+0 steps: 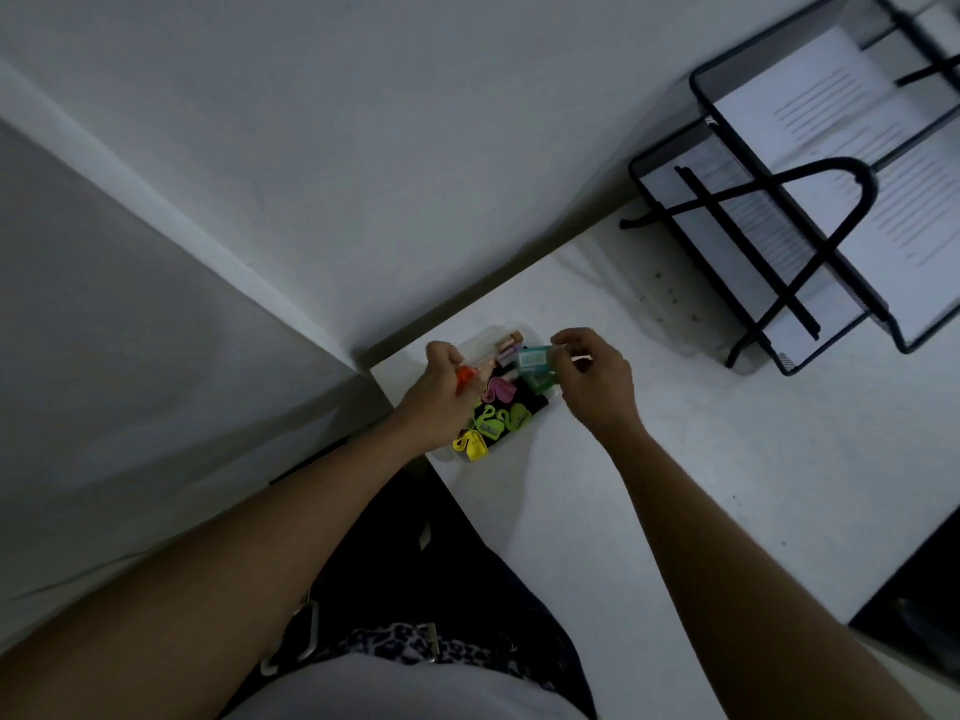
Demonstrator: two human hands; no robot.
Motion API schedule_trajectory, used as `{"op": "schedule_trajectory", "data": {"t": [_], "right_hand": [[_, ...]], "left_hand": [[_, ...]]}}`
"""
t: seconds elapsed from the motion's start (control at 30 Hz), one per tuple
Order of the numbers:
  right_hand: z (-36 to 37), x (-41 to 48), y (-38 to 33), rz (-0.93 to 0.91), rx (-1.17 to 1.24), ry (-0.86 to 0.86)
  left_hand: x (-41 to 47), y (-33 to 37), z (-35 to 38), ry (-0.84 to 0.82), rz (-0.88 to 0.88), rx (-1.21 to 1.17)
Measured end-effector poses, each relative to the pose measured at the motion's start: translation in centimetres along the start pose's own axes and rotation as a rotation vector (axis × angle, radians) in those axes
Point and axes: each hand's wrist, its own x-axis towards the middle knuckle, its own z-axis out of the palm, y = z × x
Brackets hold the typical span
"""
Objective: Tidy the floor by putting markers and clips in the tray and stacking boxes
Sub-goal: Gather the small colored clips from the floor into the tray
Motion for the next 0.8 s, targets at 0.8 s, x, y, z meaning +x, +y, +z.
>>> {"op": "schedule_trajectory", "data": {"t": [0.8], "right_hand": [[2.3, -1.9, 2.9, -0.258, -0.493, -0.060]], "left_hand": [[-0.4, -2.6, -1.1, 0.065, 0.239, 0.303]]}}
